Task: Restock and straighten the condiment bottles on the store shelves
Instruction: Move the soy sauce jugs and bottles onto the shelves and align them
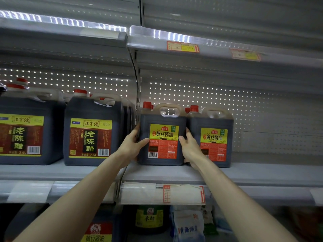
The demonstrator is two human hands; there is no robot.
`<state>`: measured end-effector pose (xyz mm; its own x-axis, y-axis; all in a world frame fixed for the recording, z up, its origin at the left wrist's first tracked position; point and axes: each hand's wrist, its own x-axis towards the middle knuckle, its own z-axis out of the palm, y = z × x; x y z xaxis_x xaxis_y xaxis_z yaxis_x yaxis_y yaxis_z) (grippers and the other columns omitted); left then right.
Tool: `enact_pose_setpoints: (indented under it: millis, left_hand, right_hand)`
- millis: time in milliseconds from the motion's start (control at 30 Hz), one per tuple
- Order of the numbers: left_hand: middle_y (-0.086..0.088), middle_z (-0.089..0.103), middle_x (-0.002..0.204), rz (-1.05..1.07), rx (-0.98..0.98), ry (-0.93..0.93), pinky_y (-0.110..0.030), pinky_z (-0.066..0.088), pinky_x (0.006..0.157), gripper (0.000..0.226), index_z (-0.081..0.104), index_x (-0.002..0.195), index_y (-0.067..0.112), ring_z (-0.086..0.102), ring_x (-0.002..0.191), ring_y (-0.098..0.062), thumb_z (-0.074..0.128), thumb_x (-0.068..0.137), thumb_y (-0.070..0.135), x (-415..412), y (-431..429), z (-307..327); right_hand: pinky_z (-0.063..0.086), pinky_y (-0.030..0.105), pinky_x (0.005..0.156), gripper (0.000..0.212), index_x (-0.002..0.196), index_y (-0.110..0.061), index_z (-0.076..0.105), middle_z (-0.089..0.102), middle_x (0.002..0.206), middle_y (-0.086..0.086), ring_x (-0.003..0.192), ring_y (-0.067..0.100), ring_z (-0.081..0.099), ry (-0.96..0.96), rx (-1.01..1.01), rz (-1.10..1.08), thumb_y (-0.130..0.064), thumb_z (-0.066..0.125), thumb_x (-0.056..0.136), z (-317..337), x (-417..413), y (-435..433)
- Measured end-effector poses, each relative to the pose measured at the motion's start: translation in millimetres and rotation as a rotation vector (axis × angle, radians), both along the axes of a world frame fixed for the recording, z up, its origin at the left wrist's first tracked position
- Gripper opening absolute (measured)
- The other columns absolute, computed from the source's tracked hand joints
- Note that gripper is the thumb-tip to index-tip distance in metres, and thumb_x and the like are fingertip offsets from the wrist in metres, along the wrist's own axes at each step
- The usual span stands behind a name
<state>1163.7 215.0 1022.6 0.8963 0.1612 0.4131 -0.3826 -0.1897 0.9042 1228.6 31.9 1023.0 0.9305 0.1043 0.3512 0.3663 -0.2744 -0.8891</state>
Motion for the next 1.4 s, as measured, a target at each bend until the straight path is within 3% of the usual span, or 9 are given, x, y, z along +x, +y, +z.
enact_pose_setpoints:
  millis: [200, 467, 700, 933, 1133, 1233, 1400]
  left_hand:
    - [0.000, 0.050, 0.128, -0.001, 0.001, -0.003, -0.041, 0.046, 0.093, 0.067, 0.016, 0.152, 0.031, 0.051, 0.108, -0.015, 0.049, 0.098, 0.010, -0.2, 0.5, 0.4]
    - [0.001, 0.051, 0.125, -0.004, 0.017, -0.022, -0.036, 0.046, 0.092, 0.066, 0.016, 0.152, 0.029, 0.053, 0.108, -0.015, 0.049, 0.098, 0.010, 2.9, 1.0, -1.8]
    - [-0.007, 0.053, 0.135, 0.024, 0.034, -0.014, -0.045, 0.046, 0.103, 0.065, 0.019, 0.152, 0.029, 0.055, 0.117, -0.022, 0.050, 0.098, 0.010, 7.4, 5.0, -6.2]
    - [-0.005, 0.054, 0.135, 0.049, 0.045, -0.012, -0.047, 0.046, 0.103, 0.067, 0.020, 0.152, 0.031, 0.055, 0.120, -0.023, 0.054, 0.097, 0.012, 10.9, 7.0, -7.4]
    - [-0.006, 0.055, 0.134, 0.054, 0.057, 0.002, -0.046, 0.046, 0.103, 0.066, 0.022, 0.151, 0.030, 0.056, 0.118, -0.023, 0.054, 0.097, 0.012, 10.5, 7.3, -6.1]
    - [-0.006, 0.054, 0.135, 0.070, 0.069, 0.006, -0.045, 0.046, 0.103, 0.067, 0.021, 0.152, 0.030, 0.055, 0.119, -0.024, 0.054, 0.097, 0.013, 10.1, 7.6, -5.6]
    - [-0.008, 0.054, 0.135, 0.124, 0.093, 0.027, -0.044, 0.047, 0.100, 0.054, 0.032, 0.147, 0.017, 0.056, 0.117, -0.024, 0.053, 0.098, 0.020, 4.1, 5.6, -5.0]
  right_hand:
    - [0.047, 0.046, 0.097, 0.052, 0.154, -0.035, 0.010, 0.049, 0.141, 0.007, 0.122, 0.028, 0.052, -0.014, -0.015, -0.015, -0.029, 0.030, 0.106, 0.0, 0.9, 1.6]
    - [0.047, 0.048, 0.093, 0.052, 0.153, -0.037, 0.009, 0.051, 0.138, 0.007, 0.120, 0.028, 0.053, -0.007, -0.005, -0.010, -0.030, 0.030, 0.106, -0.3, 1.0, 1.3]
    - [0.048, 0.043, 0.096, 0.053, 0.154, -0.035, 0.008, 0.052, 0.136, 0.007, 0.117, 0.026, 0.055, -0.024, -0.022, -0.011, -0.029, 0.029, 0.106, -0.5, 0.2, 1.9]
    - [0.047, 0.036, 0.090, 0.052, 0.154, -0.033, 0.009, 0.053, 0.135, 0.007, 0.105, 0.019, 0.054, -0.045, -0.017, -0.009, -0.028, 0.029, 0.106, -0.4, 0.4, 2.2]
    - [0.047, 0.044, 0.092, 0.052, 0.154, -0.034, 0.011, 0.053, 0.136, 0.006, 0.116, 0.026, 0.055, -0.029, -0.006, -0.015, -0.029, 0.031, 0.106, 1.5, -1.3, 2.4]
    - [0.049, 0.041, 0.095, 0.053, 0.154, -0.029, 0.015, 0.052, 0.138, 0.007, 0.118, 0.025, 0.056, -0.038, -0.003, -0.034, -0.027, 0.036, 0.105, 2.4, -4.2, 1.4]
    - [0.045, 0.045, 0.105, 0.059, 0.154, -0.022, 0.018, 0.045, 0.147, 0.010, 0.130, 0.026, 0.048, -0.049, -0.034, -0.049, -0.031, 0.044, 0.102, 3.3, -17.6, -2.2]
